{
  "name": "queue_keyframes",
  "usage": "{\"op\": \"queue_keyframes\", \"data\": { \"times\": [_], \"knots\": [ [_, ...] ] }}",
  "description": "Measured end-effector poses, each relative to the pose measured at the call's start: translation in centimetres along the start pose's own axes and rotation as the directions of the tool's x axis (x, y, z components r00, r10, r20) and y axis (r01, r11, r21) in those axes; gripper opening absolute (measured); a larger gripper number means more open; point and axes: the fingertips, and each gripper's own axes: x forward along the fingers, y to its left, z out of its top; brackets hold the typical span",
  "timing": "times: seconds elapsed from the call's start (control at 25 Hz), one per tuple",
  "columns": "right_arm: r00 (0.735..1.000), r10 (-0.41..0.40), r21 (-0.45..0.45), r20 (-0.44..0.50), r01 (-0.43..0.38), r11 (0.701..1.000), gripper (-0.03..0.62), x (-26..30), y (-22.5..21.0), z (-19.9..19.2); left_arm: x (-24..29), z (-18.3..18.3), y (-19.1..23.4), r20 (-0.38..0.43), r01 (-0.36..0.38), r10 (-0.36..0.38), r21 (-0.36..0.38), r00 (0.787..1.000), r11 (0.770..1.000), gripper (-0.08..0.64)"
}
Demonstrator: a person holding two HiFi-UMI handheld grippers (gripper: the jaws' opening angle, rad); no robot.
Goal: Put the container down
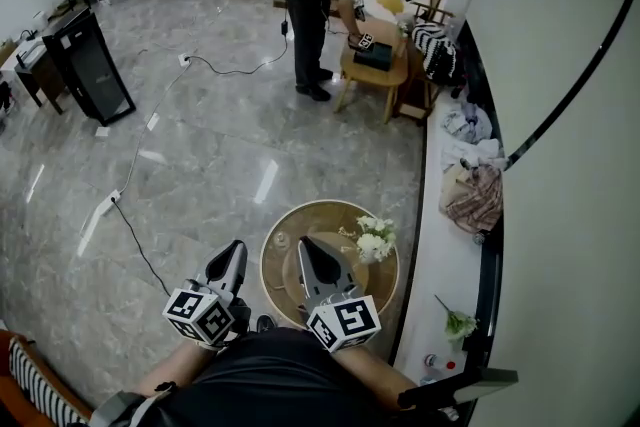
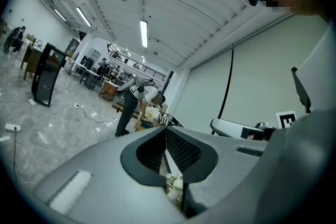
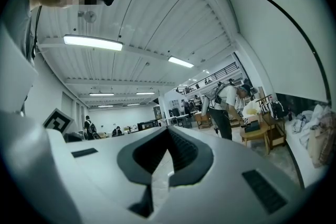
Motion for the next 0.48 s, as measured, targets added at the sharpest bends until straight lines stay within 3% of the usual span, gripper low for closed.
{"op": "queue_keyframes", "data": {
  "times": [0.48],
  "knots": [
    [1.0,-0.002,0.041,-0.016,0.003,0.999,0.006,0.5,-0.9,-1.8,0.9,-1.3,0.5,-0.024,0.002,-0.002,-0.007,1.0,1.0,0.005]
  ]
}}
